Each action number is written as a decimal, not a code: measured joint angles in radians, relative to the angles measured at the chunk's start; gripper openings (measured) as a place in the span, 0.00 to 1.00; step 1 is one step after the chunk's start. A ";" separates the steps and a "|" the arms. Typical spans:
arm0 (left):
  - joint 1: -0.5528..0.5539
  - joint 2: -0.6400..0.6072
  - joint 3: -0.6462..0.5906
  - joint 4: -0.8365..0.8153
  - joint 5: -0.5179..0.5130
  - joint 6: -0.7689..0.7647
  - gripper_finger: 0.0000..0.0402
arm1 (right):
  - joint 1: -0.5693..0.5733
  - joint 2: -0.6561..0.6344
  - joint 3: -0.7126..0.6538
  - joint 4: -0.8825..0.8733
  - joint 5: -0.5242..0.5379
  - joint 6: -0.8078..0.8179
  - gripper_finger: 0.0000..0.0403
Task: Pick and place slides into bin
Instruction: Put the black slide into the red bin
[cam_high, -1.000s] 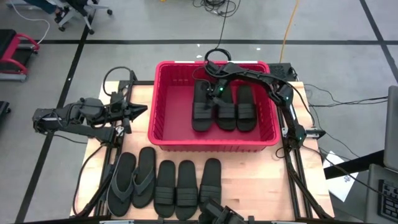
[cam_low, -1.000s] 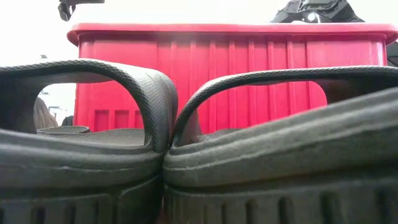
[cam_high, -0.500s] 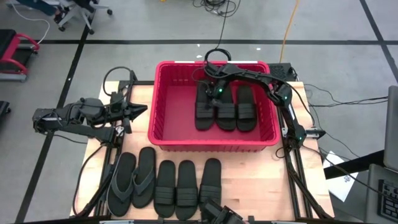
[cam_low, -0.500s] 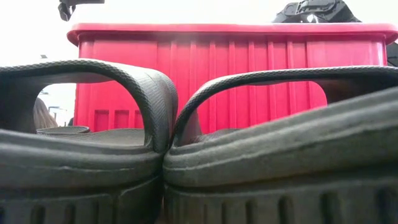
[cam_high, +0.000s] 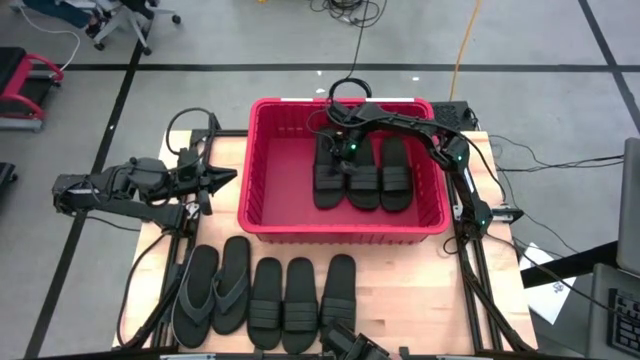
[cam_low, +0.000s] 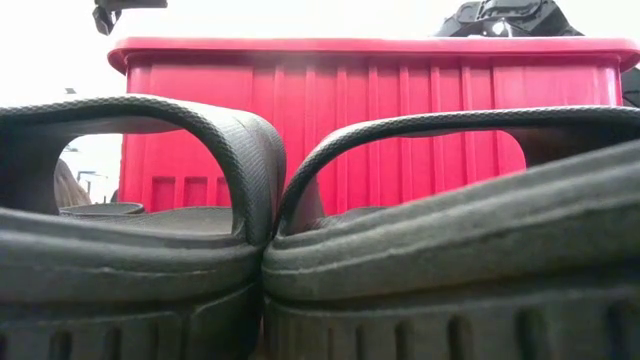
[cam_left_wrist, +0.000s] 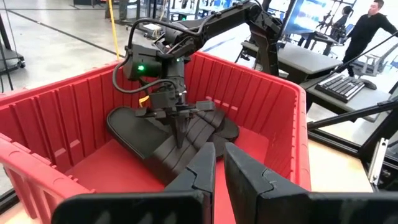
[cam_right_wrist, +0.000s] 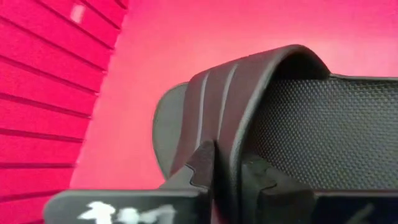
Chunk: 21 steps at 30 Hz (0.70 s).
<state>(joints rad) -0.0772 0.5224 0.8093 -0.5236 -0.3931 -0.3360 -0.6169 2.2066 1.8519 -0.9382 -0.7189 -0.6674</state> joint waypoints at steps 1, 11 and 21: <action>0.000 0.000 0.000 0.000 0.000 0.000 0.08 | 0.000 -0.001 0.000 0.000 0.006 0.000 0.09; 0.000 0.000 0.000 0.000 0.000 -0.001 0.08 | 0.005 -0.009 0.000 0.029 0.072 0.028 0.23; 0.000 0.000 0.000 0.002 0.008 0.000 0.08 | 0.004 -0.060 0.000 0.059 0.195 0.027 0.34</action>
<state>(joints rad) -0.0771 0.5223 0.8093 -0.5220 -0.3854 -0.3363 -0.6128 2.1465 1.8515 -0.8791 -0.5235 -0.6407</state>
